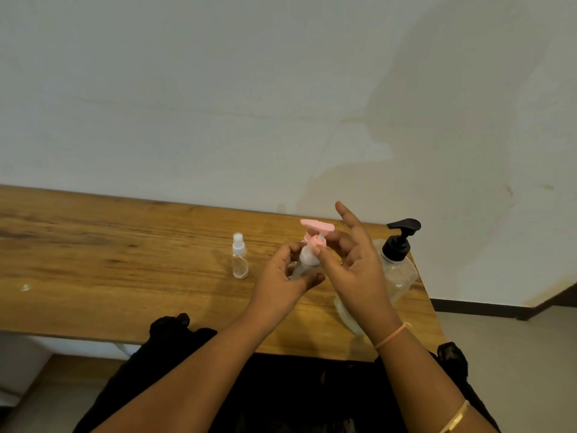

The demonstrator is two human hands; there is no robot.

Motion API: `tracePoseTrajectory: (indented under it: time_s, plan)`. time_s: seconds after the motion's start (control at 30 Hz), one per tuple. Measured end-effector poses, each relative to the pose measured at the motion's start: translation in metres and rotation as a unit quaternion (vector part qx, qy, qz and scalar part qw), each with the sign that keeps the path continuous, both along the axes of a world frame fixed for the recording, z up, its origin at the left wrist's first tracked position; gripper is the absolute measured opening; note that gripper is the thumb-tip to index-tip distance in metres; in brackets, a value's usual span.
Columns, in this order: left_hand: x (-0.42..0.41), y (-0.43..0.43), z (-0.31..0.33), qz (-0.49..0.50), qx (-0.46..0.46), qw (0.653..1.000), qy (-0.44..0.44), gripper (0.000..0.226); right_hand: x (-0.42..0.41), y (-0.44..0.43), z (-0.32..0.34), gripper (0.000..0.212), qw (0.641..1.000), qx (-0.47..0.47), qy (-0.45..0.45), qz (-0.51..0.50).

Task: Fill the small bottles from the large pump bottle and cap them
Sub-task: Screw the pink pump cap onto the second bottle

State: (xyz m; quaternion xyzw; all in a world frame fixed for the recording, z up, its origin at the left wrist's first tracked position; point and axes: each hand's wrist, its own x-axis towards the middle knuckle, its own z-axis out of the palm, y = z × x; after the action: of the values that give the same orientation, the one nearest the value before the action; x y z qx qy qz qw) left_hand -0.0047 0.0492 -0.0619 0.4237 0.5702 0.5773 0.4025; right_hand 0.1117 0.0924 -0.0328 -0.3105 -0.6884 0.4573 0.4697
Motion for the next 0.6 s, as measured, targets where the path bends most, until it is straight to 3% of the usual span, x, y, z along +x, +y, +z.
tracePoseTrajectory:
  time_s: [0.27,0.4,0.6]
  plan:
    - [0.0014,0.0004,-0.0017,0.018,0.001,1.000,0.018,0.037,-0.0051,-0.0022,-0.0005,0.079,1.000,-0.009,-0.004,-0.013]
    - [-0.0001,0.0006,0.0009,0.022,0.008,1.000,0.002,0.039,-0.0025,-0.0001,-0.0008,0.078,0.997,-0.065,0.018,0.025]
    - [-0.0014,0.0003,-0.0020,0.023,0.007,1.000,0.009,0.040,-0.0048,0.0012,0.0020,0.079,0.997,-0.074,0.022,-0.006]
